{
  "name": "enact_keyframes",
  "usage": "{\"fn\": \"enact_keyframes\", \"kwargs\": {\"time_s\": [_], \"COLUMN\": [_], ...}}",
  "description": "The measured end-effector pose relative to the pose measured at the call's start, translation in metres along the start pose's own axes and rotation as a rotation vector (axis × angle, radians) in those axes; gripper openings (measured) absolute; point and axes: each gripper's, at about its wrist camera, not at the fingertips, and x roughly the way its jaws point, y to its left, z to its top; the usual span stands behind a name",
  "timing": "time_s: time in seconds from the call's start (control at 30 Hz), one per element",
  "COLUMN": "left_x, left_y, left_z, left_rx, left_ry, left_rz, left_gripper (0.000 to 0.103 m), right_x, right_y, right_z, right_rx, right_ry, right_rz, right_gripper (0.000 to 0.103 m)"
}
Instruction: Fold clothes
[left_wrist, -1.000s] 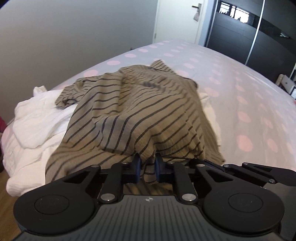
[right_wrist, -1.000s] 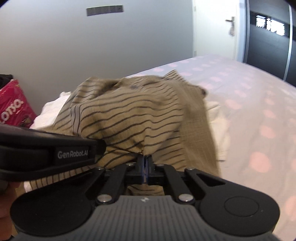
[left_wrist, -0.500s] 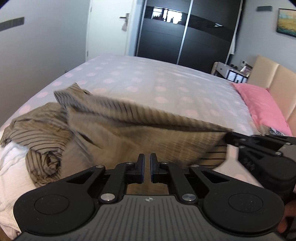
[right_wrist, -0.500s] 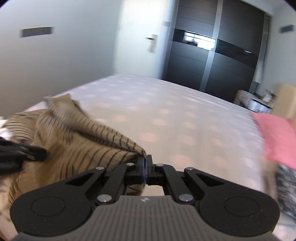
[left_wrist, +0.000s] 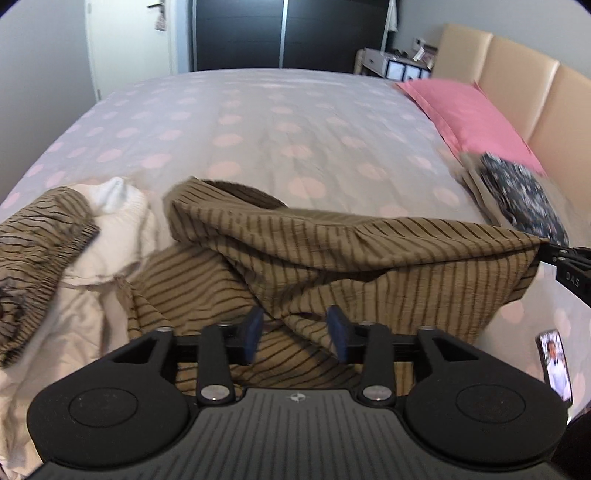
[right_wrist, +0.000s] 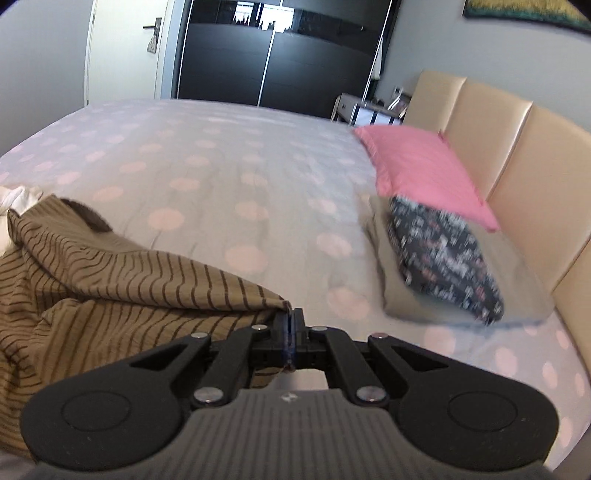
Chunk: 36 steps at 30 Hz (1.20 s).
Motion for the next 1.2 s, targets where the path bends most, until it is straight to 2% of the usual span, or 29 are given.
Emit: {"fn": "enact_keyframes", "kwargs": {"time_s": [0.17, 0.23, 0.3, 0.33, 0.37, 0.4, 0.47, 0.57, 0.67, 0.8, 0.9, 1.0, 1.03, 1.07, 1.1, 1.13, 1.17, 1.2], "left_x": [0.027, 0.037, 0.048, 0.053, 0.058, 0.064, 0.075, 0.09, 0.102, 0.117, 0.121, 0.121, 0.121, 0.12, 0.119, 0.119, 0.118, 0.118], "left_y": [-0.007, -0.005, -0.002, 0.0, 0.004, 0.009, 0.018, 0.034, 0.047, 0.053, 0.056, 0.059, 0.06, 0.057, 0.052, 0.048, 0.042, 0.037], "left_z": [-0.015, -0.016, -0.018, -0.019, -0.02, -0.023, -0.027, -0.035, -0.04, -0.043, -0.042, -0.041, -0.04, -0.04, -0.04, -0.04, -0.041, -0.041], "left_rx": [-0.011, -0.023, -0.036, -0.043, -0.057, -0.073, -0.105, -0.15, -0.171, -0.189, -0.208, -0.232, -0.238, -0.217, -0.185, -0.154, -0.121, -0.095], "left_ry": [0.064, 0.074, 0.082, 0.089, 0.1, 0.114, 0.14, 0.173, 0.21, 0.248, 0.242, 0.232, 0.229, 0.226, 0.221, 0.217, 0.211, 0.207], "left_rz": [0.01, 0.04, 0.085, 0.11, 0.132, 0.154, 0.198, 0.298, 0.366, 0.371, 0.346, 0.307, 0.296, 0.294, 0.295, 0.297, 0.299, 0.297], "left_gripper": [0.051, 0.058, 0.059, 0.06, 0.06, 0.06, 0.06, 0.061, 0.061, 0.066, 0.062, 0.053, 0.047, 0.043, 0.037, 0.031, 0.028, 0.02], "right_x": [0.021, 0.028, 0.03, 0.031, 0.031, 0.031, 0.033, 0.047, 0.067, 0.094, 0.106, 0.107, 0.105, 0.103, 0.1, 0.098, 0.096, 0.094], "right_y": [0.009, 0.015, 0.02, 0.023, 0.025, 0.026, 0.028, 0.034, 0.042, 0.051, 0.057, 0.063, 0.064, 0.065, 0.067, 0.066, 0.065, 0.063], "right_z": [-0.031, -0.039, -0.044, -0.046, -0.046, -0.046, -0.046, -0.051, -0.059, -0.069, -0.072, -0.075, -0.074, -0.074, -0.074, -0.073, -0.071, -0.069], "right_rx": [-0.028, -0.052, -0.081, -0.093, -0.101, -0.096, -0.078, -0.058, -0.052, -0.018, -0.011, -0.048, -0.059, -0.07, -0.082, -0.088, -0.08, -0.072], "right_ry": [0.033, 0.051, 0.047, 0.039, 0.03, 0.017, 0.011, 0.06, 0.137, 0.23, 0.263, 0.245, 0.235, 0.225, 0.215, 0.208, 0.206, 0.204], "right_rz": [0.011, 0.024, 0.026, 0.03, 0.036, 0.056, 0.124, 0.225, 0.275, 0.306, 0.315, 0.28, 0.266, 0.253, 0.234, 0.211, 0.198, 0.186], "right_gripper": [0.003, 0.007, 0.02, 0.035, 0.043, 0.046, 0.062, 0.075, 0.075, 0.075, 0.072, 0.054, 0.043, 0.028, 0.017, 0.012, 0.01, 0.01]}}
